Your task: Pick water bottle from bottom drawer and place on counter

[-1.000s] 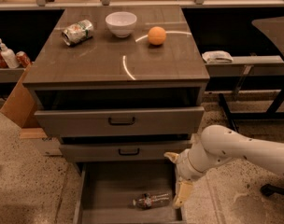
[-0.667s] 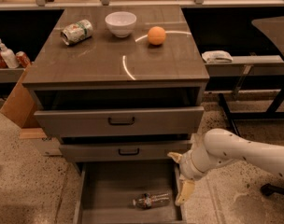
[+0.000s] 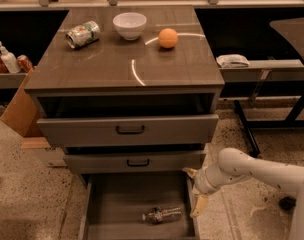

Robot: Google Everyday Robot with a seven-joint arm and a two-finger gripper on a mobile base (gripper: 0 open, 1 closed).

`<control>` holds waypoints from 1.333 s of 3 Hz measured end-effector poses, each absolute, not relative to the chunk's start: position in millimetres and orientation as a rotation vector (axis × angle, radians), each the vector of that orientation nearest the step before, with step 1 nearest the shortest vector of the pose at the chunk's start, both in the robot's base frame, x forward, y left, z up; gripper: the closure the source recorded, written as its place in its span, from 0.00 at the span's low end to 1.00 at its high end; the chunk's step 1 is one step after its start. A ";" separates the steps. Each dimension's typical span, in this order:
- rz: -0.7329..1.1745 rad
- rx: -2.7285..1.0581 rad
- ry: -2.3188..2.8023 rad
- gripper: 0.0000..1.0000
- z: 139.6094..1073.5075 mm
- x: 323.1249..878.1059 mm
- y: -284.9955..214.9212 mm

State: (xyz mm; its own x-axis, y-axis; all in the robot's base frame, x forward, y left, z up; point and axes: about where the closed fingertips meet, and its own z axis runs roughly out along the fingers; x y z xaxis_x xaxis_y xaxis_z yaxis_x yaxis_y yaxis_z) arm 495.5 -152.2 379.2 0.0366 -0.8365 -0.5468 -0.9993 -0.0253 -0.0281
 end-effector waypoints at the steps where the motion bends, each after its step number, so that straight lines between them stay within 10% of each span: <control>1: 0.562 -1.950 1.821 0.00 347.5 501.5 -148.9; 4: 0.591 -2.059 1.748 0.00 299.7 498.2 -126.0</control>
Offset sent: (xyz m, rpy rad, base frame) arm -0.0058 0.0370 -0.0570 0.0432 -0.0148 0.1983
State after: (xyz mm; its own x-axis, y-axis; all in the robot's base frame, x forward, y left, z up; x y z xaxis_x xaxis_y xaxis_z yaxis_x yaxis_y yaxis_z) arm 498.2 -126.0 299.7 0.1405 -0.8297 -0.5402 -0.9873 -0.1584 -0.0134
